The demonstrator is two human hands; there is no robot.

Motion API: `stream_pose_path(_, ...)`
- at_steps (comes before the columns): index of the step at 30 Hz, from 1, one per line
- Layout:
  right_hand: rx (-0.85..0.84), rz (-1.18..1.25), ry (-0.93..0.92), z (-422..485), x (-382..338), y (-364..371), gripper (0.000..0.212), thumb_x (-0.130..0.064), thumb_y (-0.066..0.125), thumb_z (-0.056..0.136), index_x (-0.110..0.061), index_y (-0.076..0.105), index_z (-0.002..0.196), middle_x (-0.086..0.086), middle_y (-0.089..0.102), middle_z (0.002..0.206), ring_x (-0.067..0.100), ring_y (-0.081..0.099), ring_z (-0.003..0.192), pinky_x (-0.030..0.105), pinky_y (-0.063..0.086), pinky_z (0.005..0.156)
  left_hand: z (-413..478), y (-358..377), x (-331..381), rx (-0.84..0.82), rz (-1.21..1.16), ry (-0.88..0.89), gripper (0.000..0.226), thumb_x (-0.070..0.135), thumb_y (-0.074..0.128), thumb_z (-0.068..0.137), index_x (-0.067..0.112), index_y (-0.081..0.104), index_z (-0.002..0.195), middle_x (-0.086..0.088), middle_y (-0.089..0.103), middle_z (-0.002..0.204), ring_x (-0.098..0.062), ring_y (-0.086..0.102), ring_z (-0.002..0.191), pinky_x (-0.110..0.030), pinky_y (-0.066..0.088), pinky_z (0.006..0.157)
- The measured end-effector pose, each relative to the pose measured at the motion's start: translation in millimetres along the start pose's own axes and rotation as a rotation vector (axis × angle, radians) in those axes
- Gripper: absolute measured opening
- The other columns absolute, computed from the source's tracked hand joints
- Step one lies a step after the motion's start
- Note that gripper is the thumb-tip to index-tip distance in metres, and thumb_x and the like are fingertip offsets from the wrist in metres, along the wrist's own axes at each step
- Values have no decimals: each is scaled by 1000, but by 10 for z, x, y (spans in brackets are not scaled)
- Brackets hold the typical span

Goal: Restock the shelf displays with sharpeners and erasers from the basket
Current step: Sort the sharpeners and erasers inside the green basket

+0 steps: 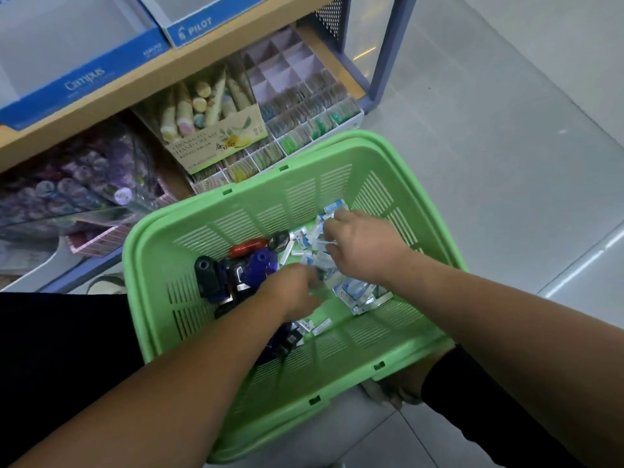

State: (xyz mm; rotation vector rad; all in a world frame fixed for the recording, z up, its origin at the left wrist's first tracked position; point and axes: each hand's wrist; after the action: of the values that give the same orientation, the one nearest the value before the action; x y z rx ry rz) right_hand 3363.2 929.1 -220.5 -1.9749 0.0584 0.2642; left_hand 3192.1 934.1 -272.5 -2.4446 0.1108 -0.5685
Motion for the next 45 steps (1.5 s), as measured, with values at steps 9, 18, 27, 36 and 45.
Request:
stream_pose_path(9, -486, 282, 191, -13, 154, 504, 41, -39, 65, 94, -19, 61, 129, 8, 61, 135, 28, 60, 120, 37, 49, 103, 51, 260, -168, -157, 199, -1, 96, 45, 90, 68, 29, 33, 144, -2, 65, 126, -29, 64, 114, -36, 52, 93)
stream_pose_path(18, -517, 299, 192, 40, 200, 606, 47, -34, 69, 93, -21, 58, 137, 7, 58, 139, 28, 58, 122, 33, 48, 102, 108, 247, -189, -225, 380, 116, 68, 50, 82, 78, 28, 44, 130, 4, 66, 116, -24, 62, 108, -34, 45, 88)
stream_pose_path(27, -426, 407, 256, 103, 258, 675, 31, -30, 70, 92, -16, 67, 121, 6, 66, 124, 24, 62, 112, 30, 50, 93, 146, 329, -278, -114, 335, 217, 105, 48, 89, 68, 33, 28, 153, 3, 38, 142, -23, 54, 123, -40, 54, 93)
stream_pose_path(36, -423, 435, 275, 105, 284, 685, 27, -32, 71, 91, -19, 68, 115, 4, 66, 122, 23, 62, 110, 30, 50, 91, 115, 270, -183, -242, 394, 194, 59, 44, 75, 85, 33, 44, 134, 1, 66, 123, -27, 62, 110, -33, 47, 87)
stream_pose_path(45, -446, 401, 233, 65, 258, 641, 28, -29, 72, 90, -18, 69, 116, 4, 67, 119, 24, 64, 108, 36, 54, 96, 86, 247, -87, -342, 352, 207, 32, 30, 67, 88, 38, 63, 118, 8, 64, 124, -21, 60, 115, -27, 44, 86)
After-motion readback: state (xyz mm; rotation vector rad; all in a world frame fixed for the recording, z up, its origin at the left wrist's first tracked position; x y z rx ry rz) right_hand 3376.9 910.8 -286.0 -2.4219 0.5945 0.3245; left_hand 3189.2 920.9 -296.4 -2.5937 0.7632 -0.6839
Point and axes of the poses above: each hand's wrist, its own z-axis towards the middle knuckle, its own y-axis out of the palm, x = y × z
